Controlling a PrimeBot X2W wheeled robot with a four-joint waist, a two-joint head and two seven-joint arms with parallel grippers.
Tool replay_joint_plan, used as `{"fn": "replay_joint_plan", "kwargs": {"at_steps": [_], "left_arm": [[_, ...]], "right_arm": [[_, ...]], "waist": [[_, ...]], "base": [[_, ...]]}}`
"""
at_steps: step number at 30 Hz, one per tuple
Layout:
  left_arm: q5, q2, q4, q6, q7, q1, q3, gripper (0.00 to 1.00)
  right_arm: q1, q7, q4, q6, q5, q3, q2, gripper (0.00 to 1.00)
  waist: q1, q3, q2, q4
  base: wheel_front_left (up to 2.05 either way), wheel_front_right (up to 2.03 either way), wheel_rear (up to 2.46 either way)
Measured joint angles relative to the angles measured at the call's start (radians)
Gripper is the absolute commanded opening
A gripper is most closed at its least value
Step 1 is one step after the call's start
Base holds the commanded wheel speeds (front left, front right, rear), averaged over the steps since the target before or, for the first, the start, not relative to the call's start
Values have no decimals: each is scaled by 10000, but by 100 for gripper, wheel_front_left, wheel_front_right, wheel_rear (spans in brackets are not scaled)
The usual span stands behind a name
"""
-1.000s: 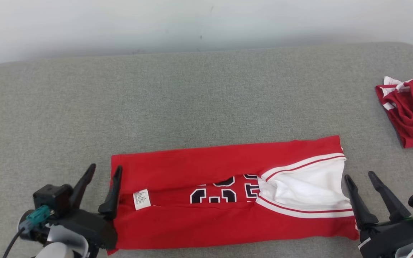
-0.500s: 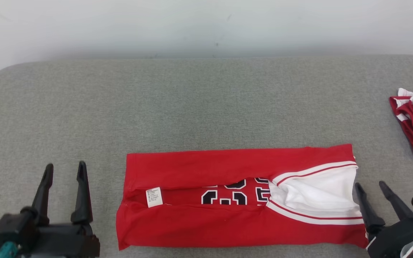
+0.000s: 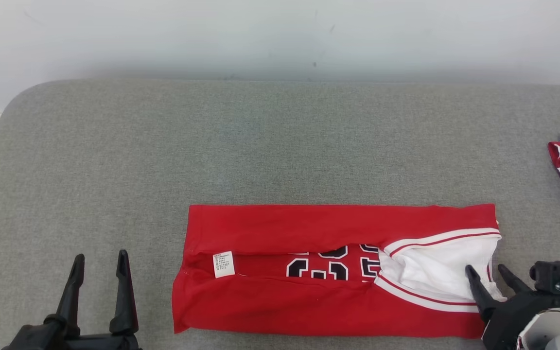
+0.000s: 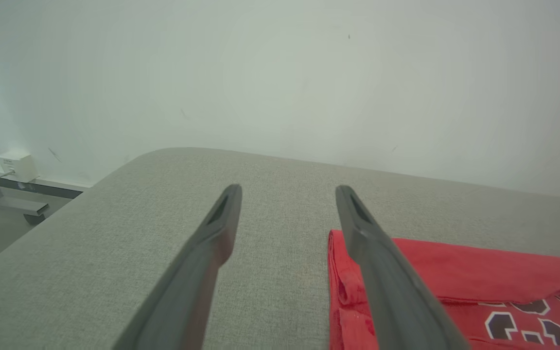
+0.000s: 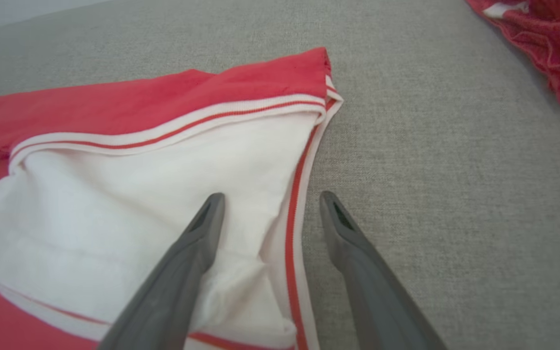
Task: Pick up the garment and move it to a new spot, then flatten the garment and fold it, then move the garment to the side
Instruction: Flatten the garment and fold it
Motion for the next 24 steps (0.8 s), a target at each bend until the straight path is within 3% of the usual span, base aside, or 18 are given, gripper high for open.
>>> {"fn": "replay_joint_plan", "kwargs": {"at_steps": [9, 10, 11, 18, 24], "left_arm": [[495, -410, 130, -418, 0, 35, 295, 100], [527, -437, 146, -445, 0, 35, 326, 100], [554, -458, 151, -489, 0, 35, 347, 100], [698, -531, 136, -579, 0, 83, 458, 100], [742, -543, 151, -583, 0, 144, 462, 100]], "right_arm": [[-740, 257, 1584, -2, 132, 477, 217, 100], [-789, 293, 1651, -17, 192, 585, 221, 43], [-824, 326, 1687, -29, 280, 675, 219, 0], [-1052, 157, 2144, 15, 809, 871, 54, 0], [-1020, -71, 2857, 12, 1030, 499, -1053, 0]], "waist": [[0, -24, -1, 188], [0, -32, -1, 204], [-1, -44, -1, 208], [0, -135, -1, 133], [0, -312, 1, 55]], "base": [[0, 0, 0], [0, 0, 0], [0, 0, 0], [0, 0, 0], [0, 0, 0]]}}
